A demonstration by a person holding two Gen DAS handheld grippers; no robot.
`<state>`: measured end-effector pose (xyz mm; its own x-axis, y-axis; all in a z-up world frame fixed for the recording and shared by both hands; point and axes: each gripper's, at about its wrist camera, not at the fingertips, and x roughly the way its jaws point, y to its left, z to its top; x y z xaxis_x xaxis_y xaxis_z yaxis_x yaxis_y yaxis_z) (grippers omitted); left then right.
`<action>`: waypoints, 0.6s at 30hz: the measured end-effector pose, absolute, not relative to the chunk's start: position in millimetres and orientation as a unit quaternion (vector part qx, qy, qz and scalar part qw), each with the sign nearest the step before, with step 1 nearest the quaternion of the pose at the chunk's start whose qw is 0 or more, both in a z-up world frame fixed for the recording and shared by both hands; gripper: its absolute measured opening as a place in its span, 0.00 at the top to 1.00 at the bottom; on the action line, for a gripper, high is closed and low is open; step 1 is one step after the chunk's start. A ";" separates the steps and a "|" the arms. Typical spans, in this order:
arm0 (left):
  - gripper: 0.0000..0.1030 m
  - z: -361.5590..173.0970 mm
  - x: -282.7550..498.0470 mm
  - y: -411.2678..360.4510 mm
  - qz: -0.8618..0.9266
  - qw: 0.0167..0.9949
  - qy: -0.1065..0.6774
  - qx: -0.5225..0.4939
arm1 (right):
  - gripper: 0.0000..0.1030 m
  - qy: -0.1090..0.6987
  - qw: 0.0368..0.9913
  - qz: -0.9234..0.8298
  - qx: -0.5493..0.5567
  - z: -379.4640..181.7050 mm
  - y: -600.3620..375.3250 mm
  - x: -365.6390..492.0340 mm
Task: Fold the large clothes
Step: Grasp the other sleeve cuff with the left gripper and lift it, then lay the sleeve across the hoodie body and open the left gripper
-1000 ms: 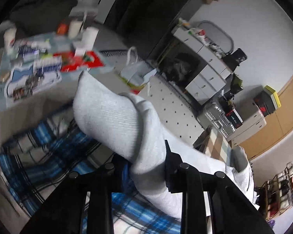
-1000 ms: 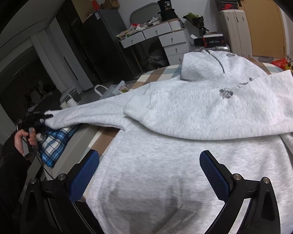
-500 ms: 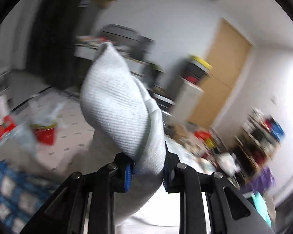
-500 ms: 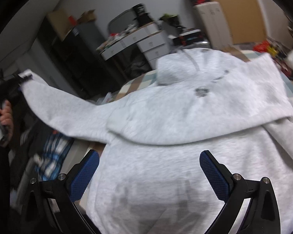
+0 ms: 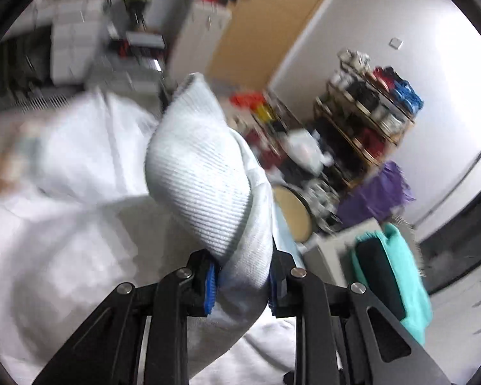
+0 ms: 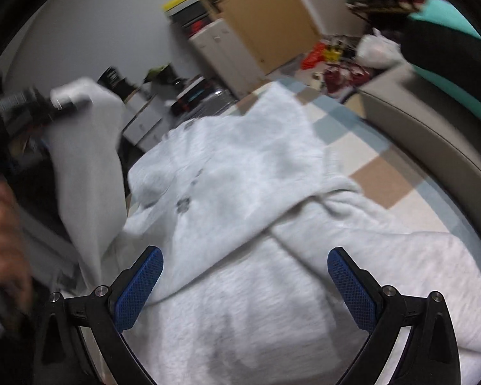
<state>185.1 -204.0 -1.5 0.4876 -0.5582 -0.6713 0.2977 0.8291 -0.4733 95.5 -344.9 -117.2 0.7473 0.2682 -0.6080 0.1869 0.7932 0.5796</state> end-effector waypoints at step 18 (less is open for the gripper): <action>0.27 -7.0 77.7 -66.8 -0.146 0.876 0.440 -0.133 | 0.00 0.372 0.860 0.059 0.344 -129.5 -343.0 124.8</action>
